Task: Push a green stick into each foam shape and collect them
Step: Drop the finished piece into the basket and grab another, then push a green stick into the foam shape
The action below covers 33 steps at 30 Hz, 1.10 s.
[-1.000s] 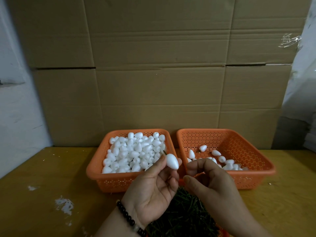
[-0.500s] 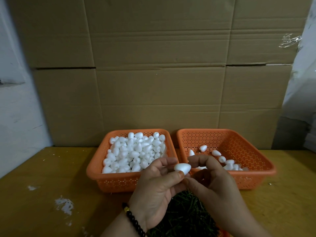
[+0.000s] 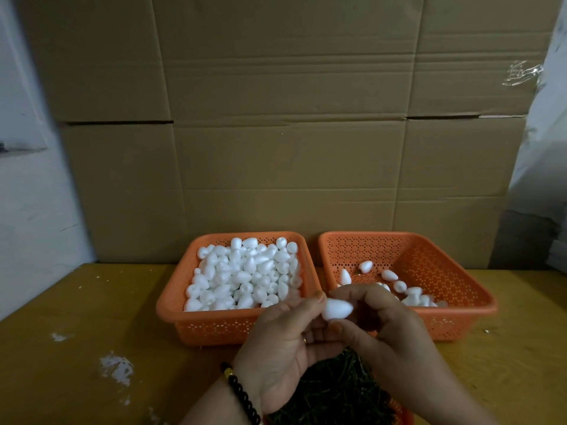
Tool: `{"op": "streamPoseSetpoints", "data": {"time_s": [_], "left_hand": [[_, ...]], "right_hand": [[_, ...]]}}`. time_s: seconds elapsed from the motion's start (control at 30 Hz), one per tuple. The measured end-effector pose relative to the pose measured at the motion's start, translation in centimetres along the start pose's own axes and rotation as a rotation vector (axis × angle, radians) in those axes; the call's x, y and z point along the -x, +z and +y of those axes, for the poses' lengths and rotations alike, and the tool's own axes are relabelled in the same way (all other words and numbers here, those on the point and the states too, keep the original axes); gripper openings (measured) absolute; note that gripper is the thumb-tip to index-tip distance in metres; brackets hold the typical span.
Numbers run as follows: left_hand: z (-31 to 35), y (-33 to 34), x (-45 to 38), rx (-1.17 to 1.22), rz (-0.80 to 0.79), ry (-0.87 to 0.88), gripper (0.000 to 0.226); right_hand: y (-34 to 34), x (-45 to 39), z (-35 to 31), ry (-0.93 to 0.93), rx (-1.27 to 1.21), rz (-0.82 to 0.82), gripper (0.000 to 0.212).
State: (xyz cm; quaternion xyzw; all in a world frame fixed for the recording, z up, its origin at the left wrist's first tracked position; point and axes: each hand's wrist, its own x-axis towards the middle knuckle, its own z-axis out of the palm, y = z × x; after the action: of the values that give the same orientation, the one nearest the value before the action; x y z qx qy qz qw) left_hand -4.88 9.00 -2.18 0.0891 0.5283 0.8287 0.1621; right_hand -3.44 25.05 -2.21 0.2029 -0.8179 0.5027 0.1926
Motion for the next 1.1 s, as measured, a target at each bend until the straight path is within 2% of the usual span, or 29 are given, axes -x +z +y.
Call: {"op": "streamPoseSetpoints", "data": {"time_s": [0.07,0.2,0.33,0.4,0.47,0.53,0.6,0.67,0.73,0.8,0.87,0.97,1.1], "left_hand": [[0.1,0.1,0.0,-0.044,0.051,0.009,0.040],[0.5,-0.3,-0.4,-0.092,0.229,0.051,0.045],[1.4,-1.9,-0.7,-0.359,0.422,0.248,0.023],[1.9,-2.9,-1.0,-0.478,0.485,0.335,0.020],[2.1,-4.0,-1.3,-0.594,0.526,0.391,0.021],[2.4,-5.1,-1.5,-0.727,0.550,0.422,0.024],[2.8,-6.0,-1.7,-0.895,0.542,0.417,0.023],[3.3,-6.8,-2.3,-1.089,0.491,0.333,0.021],[3.9,-7.1,-3.1,-1.278,0.380,0.175,0.017],[4.7,-7.1,-4.2,-1.427,0.272,0.011,0.010],[5.1,-7.1,-5.4,-1.509,0.221,-0.092,0.027],[5.4,-6.9,-7.0,-1.629,0.155,-0.219,0.021],[5.9,-6.2,-8.3,-1.728,-0.001,-0.402,0.032]], "right_hand": [[-0.4,-0.2,0.7,0.030,0.038,0.080,0.027],[-2.3,-0.9,2.8,0.056,0.479,0.295,0.022],[-3.9,-1.3,4.8,0.215,0.810,0.336,0.033],[-4.1,-1.4,5.1,0.313,0.837,0.311,0.043],[-3.8,-1.5,4.8,0.332,0.768,0.270,0.052],[-3.2,-1.3,4.1,0.257,0.746,0.215,0.055],[-2.6,-1.0,2.9,0.116,0.685,0.159,0.046],[-2.1,-0.8,1.5,-0.014,0.657,0.047,0.029],[-1.4,-0.5,0.6,-0.049,0.704,-0.192,0.022],[-0.5,-0.2,0.7,-0.003,0.743,-0.440,0.035],[0.2,0.0,1.0,0.081,0.775,-0.595,0.056],[1.2,0.5,1.6,0.091,0.829,-0.720,0.075],[1.9,0.9,2.3,0.020,0.878,-0.762,0.071]]}}
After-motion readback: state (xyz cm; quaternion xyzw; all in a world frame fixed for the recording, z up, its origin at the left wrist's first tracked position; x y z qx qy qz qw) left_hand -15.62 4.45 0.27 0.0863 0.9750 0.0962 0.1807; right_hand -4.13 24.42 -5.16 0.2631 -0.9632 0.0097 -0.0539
